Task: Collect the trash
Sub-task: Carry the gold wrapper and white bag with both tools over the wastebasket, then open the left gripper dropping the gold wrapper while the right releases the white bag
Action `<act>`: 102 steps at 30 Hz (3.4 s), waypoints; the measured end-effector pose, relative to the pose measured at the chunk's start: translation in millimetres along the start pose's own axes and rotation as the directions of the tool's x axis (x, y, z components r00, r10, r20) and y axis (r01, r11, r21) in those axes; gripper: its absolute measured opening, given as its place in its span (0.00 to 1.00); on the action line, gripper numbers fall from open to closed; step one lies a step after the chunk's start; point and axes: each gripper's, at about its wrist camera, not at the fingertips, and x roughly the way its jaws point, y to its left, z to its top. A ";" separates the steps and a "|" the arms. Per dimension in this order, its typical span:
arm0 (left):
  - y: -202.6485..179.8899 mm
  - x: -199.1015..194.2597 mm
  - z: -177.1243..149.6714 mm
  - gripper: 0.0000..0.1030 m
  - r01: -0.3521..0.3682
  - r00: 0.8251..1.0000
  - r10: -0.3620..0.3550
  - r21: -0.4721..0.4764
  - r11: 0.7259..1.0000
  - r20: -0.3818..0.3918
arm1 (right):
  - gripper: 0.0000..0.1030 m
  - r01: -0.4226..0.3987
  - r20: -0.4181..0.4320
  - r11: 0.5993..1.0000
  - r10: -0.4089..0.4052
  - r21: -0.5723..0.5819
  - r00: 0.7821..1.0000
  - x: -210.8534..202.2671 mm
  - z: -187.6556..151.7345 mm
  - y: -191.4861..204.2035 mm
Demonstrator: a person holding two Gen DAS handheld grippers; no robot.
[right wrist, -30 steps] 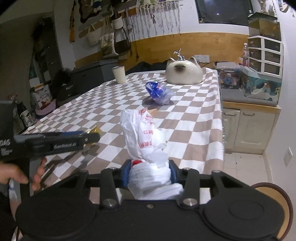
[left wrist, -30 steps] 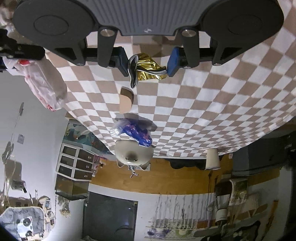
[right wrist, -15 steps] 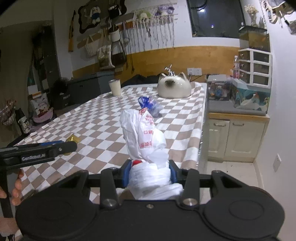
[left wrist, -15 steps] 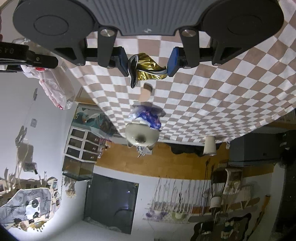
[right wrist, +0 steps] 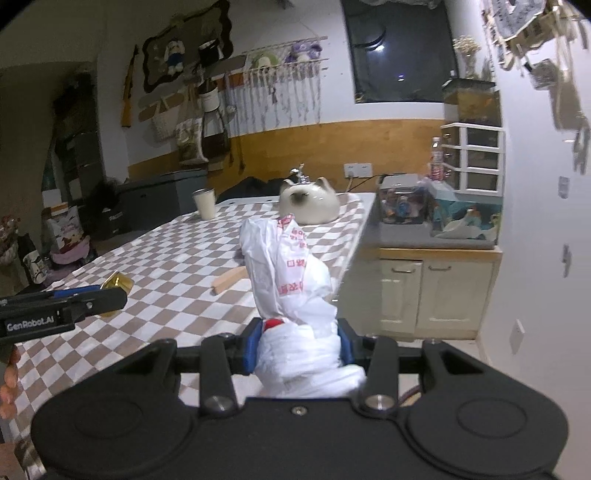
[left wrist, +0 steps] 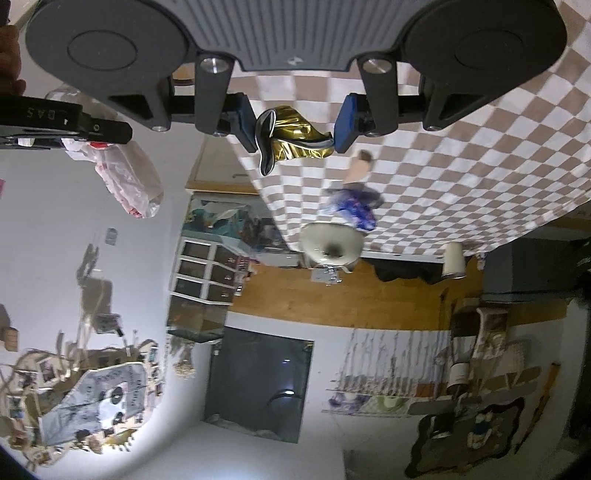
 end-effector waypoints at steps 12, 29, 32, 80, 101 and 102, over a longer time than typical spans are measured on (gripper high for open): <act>-83.7 9.2 -10.1 0.44 0.092 0.996 -0.091 0.050 0.995 -0.017 | 0.42 0.112 0.006 0.993 -0.113 0.028 0.994 -46.1 -13.7 -69.8; -215.2 83.9 -42.5 0.44 0.227 0.972 -0.222 0.062 0.972 -0.084 | 0.42 0.219 -0.032 0.975 -0.218 0.045 0.975 -63.1 -34.9 -176.9; -231.4 112.8 -54.3 0.44 0.240 0.965 -0.234 0.035 0.970 -0.118 | 0.42 0.234 -0.062 0.971 -0.230 0.049 0.971 -54.2 -42.7 -197.7; -219.2 355.2 -234.6 0.71 0.210 0.729 -0.234 -0.114 0.971 -0.643 | 0.42 0.044 -0.597 0.976 -0.166 -0.213 0.785 249.8 -161.4 -288.9; -217.2 340.1 -228.0 0.99 0.228 0.690 -0.287 -0.177 0.958 -0.664 | 0.78 -0.051 -0.591 0.983 -0.063 -0.175 0.804 273.1 -159.5 -287.6; -216.8 340.5 -228.5 0.99 0.228 0.691 -0.286 -0.175 0.958 -0.664 | 0.79 -0.052 -0.595 0.982 -0.066 -0.179 0.801 271.8 -159.8 -287.4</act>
